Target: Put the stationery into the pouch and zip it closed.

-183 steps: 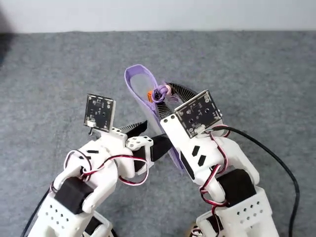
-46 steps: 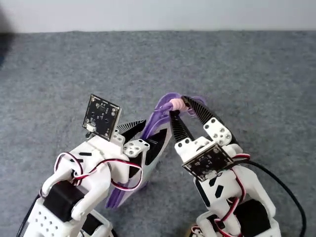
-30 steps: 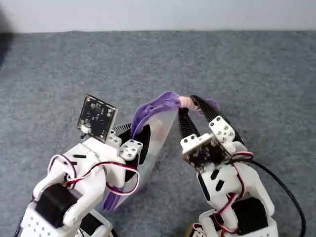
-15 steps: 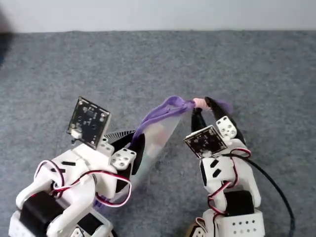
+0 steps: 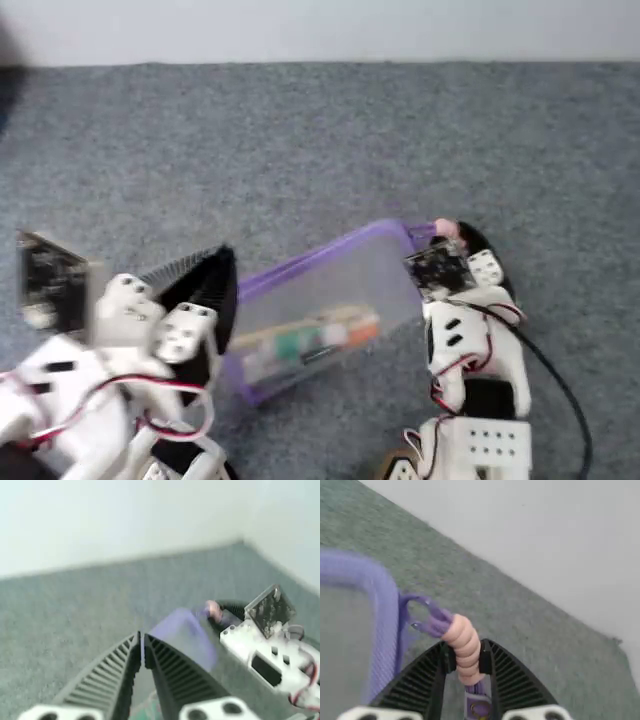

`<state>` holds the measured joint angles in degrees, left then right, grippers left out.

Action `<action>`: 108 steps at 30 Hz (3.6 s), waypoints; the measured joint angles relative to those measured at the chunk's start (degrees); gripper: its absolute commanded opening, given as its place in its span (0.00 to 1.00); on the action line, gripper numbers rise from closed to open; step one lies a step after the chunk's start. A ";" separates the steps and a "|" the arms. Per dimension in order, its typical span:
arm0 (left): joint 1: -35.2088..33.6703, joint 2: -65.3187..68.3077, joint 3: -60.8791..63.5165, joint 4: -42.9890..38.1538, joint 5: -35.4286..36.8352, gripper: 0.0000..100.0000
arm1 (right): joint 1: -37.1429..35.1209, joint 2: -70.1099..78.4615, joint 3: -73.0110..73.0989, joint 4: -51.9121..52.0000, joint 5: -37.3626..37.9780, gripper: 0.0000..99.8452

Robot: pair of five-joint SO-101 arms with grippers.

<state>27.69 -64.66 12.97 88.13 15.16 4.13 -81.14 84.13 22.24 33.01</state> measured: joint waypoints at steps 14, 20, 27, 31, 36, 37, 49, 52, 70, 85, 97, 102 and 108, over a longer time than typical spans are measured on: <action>-1.23 -0.79 -0.88 0.35 -0.18 0.01 | -5.01 0.09 -6.24 -3.87 -2.29 0.01; -1.23 -0.79 -0.88 -0.09 -0.26 0.18 | -14.68 0.09 -16.97 -3.87 -2.81 0.01; -1.23 -0.79 -0.88 -0.35 -0.26 0.24 | -24.26 0.09 -23.47 -3.87 -1.85 0.01; -1.23 -0.79 2.11 -3.16 -0.26 0.24 | -27.60 0.09 -23.65 -3.87 -0.79 0.01; 0.53 -0.79 6.68 -7.03 -0.26 0.24 | -28.92 0.09 -23.65 -3.87 -0.62 0.01; 1.76 -0.79 7.03 -7.21 -0.26 0.24 | -28.92 0.09 -23.65 -3.87 -0.62 0.01; 7.47 -0.53 13.63 -7.56 -0.26 0.24 | -28.92 0.09 -23.65 -3.87 -0.62 0.01; 8.97 -0.70 13.63 -8.09 -0.26 0.24 | -29.45 0.09 -23.65 -3.87 -0.62 0.01; 8.79 -0.70 21.63 -8.79 -0.26 0.24 | -34.81 6.15 -24.35 -4.13 -0.35 0.01; 2.64 -0.35 22.42 -9.76 -0.18 0.24 | -31.38 6.15 -24.35 -4.13 0.53 0.01; -4.66 -0.09 19.43 -15.47 -0.26 0.16 | -31.38 -0.09 -24.35 2.81 0.70 0.01; -2.29 0.00 19.43 -18.73 -0.26 0.15 | -33.23 -1.58 -24.35 4.40 1.05 0.01; 1.67 -0.26 23.74 -20.75 -0.09 0.15 | -34.02 -1.58 -24.35 4.40 1.05 0.01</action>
<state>29.36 -64.92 36.70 67.38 15.08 -29.89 -82.73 59.78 26.64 34.07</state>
